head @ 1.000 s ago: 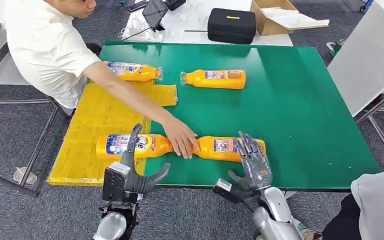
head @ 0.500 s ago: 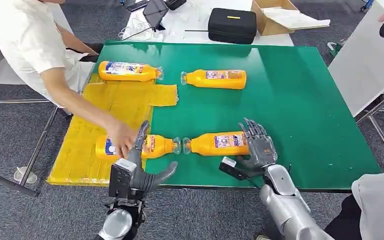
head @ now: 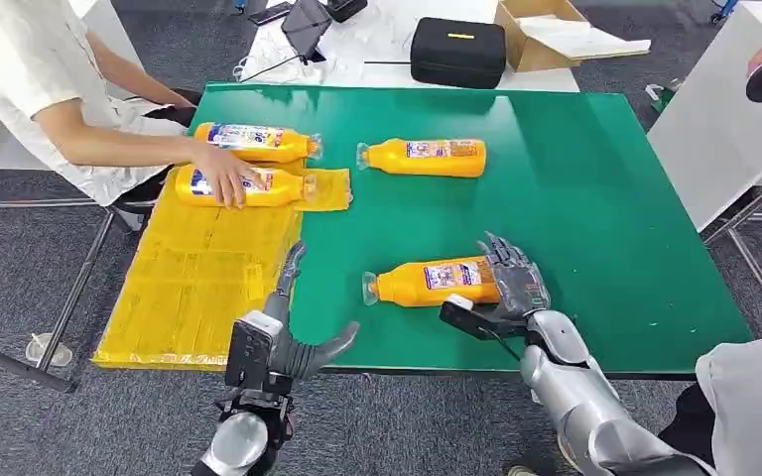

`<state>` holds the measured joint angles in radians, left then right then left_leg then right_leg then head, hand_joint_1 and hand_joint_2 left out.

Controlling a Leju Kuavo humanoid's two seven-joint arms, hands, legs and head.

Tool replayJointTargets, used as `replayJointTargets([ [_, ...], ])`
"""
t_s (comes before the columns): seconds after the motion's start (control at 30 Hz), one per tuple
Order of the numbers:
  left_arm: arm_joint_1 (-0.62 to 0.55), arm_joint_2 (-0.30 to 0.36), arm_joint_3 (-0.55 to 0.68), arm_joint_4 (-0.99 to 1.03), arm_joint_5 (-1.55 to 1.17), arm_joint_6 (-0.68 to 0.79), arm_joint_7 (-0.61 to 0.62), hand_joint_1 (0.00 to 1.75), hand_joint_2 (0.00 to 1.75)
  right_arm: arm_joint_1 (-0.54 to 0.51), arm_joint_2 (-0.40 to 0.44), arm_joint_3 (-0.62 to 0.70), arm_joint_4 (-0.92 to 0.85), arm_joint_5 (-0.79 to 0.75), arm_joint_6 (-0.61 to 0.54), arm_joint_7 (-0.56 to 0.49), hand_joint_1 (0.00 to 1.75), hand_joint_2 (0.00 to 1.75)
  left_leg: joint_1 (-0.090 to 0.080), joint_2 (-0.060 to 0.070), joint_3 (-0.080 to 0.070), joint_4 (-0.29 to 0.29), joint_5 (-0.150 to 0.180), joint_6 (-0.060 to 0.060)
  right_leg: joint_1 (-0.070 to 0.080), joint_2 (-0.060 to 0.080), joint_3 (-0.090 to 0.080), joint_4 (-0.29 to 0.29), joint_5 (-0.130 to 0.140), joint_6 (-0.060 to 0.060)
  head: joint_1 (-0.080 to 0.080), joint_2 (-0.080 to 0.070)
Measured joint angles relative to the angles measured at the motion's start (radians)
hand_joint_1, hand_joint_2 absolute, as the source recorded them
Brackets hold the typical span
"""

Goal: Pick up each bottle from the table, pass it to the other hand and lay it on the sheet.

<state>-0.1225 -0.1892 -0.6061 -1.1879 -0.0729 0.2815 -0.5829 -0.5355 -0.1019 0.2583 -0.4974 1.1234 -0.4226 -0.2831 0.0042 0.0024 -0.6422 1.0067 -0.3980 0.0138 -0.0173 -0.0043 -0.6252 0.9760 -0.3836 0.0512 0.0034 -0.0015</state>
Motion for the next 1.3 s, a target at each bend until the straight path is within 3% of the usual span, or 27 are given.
replayJointTargets([
  [0.4,-0.017,-0.003,-0.005,0.017,0.000,-0.003,-0.001,0.00,1.75,-0.053,-0.028,0.045,0.042,-0.007,0.144,-0.006,1.75,1.75,0.000,0.000,0.007,0.000,0.000,0.001,0.000,0.000,0.008,0.000,0.000,0.000,0.000,0.000],
  [0.7,-0.017,-0.003,-0.005,0.017,0.068,-0.060,-0.012,0.00,1.75,-0.035,-0.033,0.022,0.039,-0.239,0.252,-0.221,1.75,1.75,0.000,0.000,0.009,0.000,-0.001,0.000,0.000,0.000,0.010,0.000,0.000,0.000,0.000,0.000],
  [0.83,0.008,-0.003,-0.002,-0.007,0.171,-0.108,-0.005,0.00,1.75,0.033,-0.004,-0.020,-0.020,-0.380,0.256,-0.303,1.75,1.75,0.001,0.000,0.009,0.000,-0.002,0.000,0.001,0.000,0.010,0.000,0.000,0.000,0.000,0.000],
  [1.1,0.104,0.001,0.043,-0.064,0.453,-0.162,0.080,0.00,1.75,0.249,0.067,-0.065,-0.303,-0.617,0.213,-0.328,1.75,1.75,0.001,-0.001,0.007,-0.001,-0.003,-0.002,0.003,0.000,0.009,0.000,-0.003,0.000,0.001,0.000],
  [1.3,0.146,0.019,0.054,-0.079,0.559,-0.191,0.107,0.00,1.75,0.371,0.136,-0.058,-0.510,-0.706,0.188,-0.336,1.75,1.75,0.001,-0.001,0.001,-0.001,-0.003,-0.002,0.002,0.000,0.002,0.000,-0.004,0.000,0.000,0.000],
])
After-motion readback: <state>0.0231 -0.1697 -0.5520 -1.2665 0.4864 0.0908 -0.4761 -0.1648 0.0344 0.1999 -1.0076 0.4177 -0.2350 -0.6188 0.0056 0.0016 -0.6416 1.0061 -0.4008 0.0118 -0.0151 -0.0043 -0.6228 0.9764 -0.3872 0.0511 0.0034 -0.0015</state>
